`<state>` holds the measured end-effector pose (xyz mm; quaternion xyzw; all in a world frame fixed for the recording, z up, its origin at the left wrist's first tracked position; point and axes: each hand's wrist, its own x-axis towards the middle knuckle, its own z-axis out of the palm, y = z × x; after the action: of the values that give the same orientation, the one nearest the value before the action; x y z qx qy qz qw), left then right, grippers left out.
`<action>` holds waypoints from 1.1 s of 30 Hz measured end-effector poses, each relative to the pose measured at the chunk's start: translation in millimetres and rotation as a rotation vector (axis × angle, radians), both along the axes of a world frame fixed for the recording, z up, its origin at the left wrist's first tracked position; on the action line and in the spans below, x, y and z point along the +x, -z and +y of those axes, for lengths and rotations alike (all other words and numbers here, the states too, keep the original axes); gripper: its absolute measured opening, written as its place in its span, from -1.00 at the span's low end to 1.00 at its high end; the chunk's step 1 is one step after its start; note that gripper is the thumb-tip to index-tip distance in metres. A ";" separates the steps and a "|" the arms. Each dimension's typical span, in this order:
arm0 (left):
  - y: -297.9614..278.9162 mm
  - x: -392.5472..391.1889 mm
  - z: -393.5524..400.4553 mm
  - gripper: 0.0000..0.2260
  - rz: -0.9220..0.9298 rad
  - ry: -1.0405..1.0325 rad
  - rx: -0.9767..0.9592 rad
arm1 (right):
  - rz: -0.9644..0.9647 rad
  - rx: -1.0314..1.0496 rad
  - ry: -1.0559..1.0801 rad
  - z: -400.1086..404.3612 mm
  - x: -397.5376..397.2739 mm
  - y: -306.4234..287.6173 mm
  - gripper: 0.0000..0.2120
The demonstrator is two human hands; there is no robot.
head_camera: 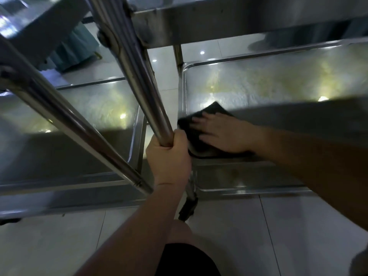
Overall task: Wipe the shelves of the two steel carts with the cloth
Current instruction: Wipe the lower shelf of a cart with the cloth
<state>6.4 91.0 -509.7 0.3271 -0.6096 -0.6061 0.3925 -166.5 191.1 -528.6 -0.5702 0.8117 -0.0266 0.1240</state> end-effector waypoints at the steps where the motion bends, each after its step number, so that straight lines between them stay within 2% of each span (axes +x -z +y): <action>1: -0.1 0.2 -0.1 -0.73 0.000 0.008 0.001 | -0.002 0.011 0.122 -17.0 -9.9 1.7 -0.30; 4: 0.1 1.1 -0.4 -0.63 0.007 0.019 -0.031 | -0.063 0.025 0.360 -70.1 -29.6 2.2 -0.37; 8: -0.5 3.1 -1.5 -0.64 0.032 0.046 -0.026 | -0.116 -0.060 0.470 -100.6 -20.6 5.7 -0.38; 11: -0.1 1.4 -0.9 -0.61 0.043 0.025 0.001 | -0.130 -0.038 0.338 -69.4 6.3 0.7 -0.36; 14: -0.3 1.5 -0.5 -0.62 0.026 0.007 -0.034 | -0.081 0.014 0.042 -2.5 45.9 -2.4 -0.26; 18: -0.5 4.4 -0.6 -0.64 0.015 0.044 -0.040 | -0.158 0.038 -0.116 45.5 45.9 -8.2 -0.35; 20: -0.7 5.1 -1.1 -0.61 0.002 0.042 -0.024 | -0.095 0.029 -0.089 22.3 27.5 -6.4 -0.37; 22: -1.7 4.5 -1.2 -0.57 -0.010 0.039 -0.011 | -0.033 -0.010 0.063 -17.6 7.9 -1.1 -0.39; 25: -4.0 3.8 -2.2 -0.57 -0.004 0.033 -0.025 | -0.094 -0.035 0.323 -71.8 -9.0 1.3 -0.39; 27: -3.3 3.2 -2.6 -0.60 0.022 0.050 -0.049 | -0.107 -0.059 0.388 -86.7 -9.8 1.8 -0.39; 33: 7.3 0.5 -4.4 -0.72 0.039 0.003 -0.071 | -0.127 -0.085 0.123 -35.4 38.2 7.6 -0.42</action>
<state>6.9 86.6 -517.0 0.3003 -0.6234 -0.5908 0.4148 -128.3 155.7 -536.2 -0.5213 0.8337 -0.1046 0.1493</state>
